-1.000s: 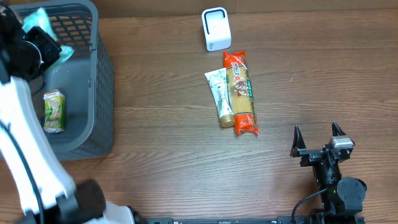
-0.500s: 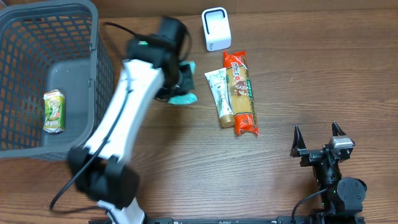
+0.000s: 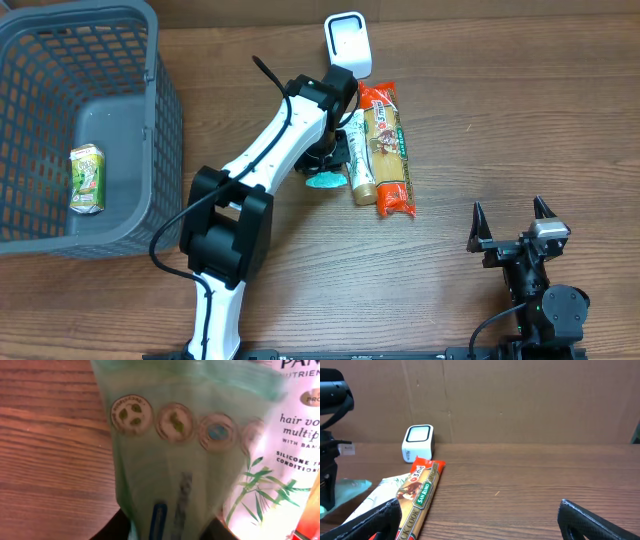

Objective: Scan the item barcode
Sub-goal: 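Carry the wipes pack with the left gripper and place it beside the Pantene tube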

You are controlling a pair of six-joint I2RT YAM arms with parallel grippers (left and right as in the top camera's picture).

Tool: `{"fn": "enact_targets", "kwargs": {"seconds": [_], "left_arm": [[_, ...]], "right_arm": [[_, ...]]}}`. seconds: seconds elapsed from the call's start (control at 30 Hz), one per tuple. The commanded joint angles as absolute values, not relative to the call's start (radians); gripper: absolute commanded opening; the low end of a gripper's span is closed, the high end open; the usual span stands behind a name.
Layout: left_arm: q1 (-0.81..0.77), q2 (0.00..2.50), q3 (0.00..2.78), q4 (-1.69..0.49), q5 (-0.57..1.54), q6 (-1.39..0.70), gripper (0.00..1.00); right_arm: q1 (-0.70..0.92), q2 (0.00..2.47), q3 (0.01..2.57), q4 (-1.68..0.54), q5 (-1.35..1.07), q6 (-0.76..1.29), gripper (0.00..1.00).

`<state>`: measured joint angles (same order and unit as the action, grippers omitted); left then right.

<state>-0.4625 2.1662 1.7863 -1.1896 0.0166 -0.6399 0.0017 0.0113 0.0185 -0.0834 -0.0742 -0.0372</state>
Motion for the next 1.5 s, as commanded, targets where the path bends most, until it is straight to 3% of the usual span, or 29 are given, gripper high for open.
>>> {"fn": "enact_targets", "kwargs": {"seconds": [0.0, 0.03, 0.07, 0.13, 0.37, 0.4, 0.43, 0.47, 0.5, 0.77, 1.0, 1.47], "left_arm": [[-0.459, 2.171, 1.79, -1.178, 0.019, -0.601, 0.6], [-0.459, 2.171, 1.793, -1.177, 0.028, -0.565, 0.8], [-0.458, 2.171, 1.801, -1.177, 0.038, -0.527, 0.9], [-0.456, 2.171, 1.857, -1.201, 0.053, -0.493, 0.93], [-0.377, 2.17, 2.297, -1.483, 0.041, -0.441, 0.7], [-0.349, 2.17, 2.386, -1.538, 0.041, -0.442, 0.56], [-0.326, 2.17, 2.443, -1.58, 0.041, -0.442, 0.31], [-0.316, 2.17, 2.463, -1.601, 0.041, -0.442, 0.12], [-0.291, 2.17, 2.489, -1.653, 0.039, -0.449, 0.04], [-0.306, 2.172, 2.243, -1.65, 0.058, -0.474, 0.04], [-0.357, 2.172, 1.919, -1.507, 0.024, -0.564, 0.04], [-0.401, 2.172, 1.623, -1.124, 0.053, -0.672, 0.04]], "right_arm": [[0.006, 0.003, 0.008, -0.08, -0.079, -0.05, 1.0], [0.006, 0.003, 0.008, -0.08, -0.079, -0.05, 1.0], [0.006, 0.003, 0.008, -0.08, -0.079, -0.05, 1.0], [0.006, 0.003, 0.008, -0.08, -0.079, -0.05, 1.0], [0.006, 0.003, 0.008, -0.08, -0.079, -0.05, 1.0], [0.006, 0.003, 0.008, -0.08, -0.079, -0.05, 1.0], [0.006, 0.003, 0.008, -0.08, -0.079, -0.05, 1.0], [0.006, 0.003, 0.008, -0.08, -0.079, -0.05, 1.0], [0.006, 0.003, 0.008, -0.08, -0.079, -0.05, 1.0], [0.006, 0.003, 0.008, -0.08, -0.079, -0.05, 1.0], [0.006, 0.003, 0.008, -0.08, -0.08, -0.05, 1.0], [0.006, 0.003, 0.008, -0.08, -0.079, -0.05, 1.0]]}}
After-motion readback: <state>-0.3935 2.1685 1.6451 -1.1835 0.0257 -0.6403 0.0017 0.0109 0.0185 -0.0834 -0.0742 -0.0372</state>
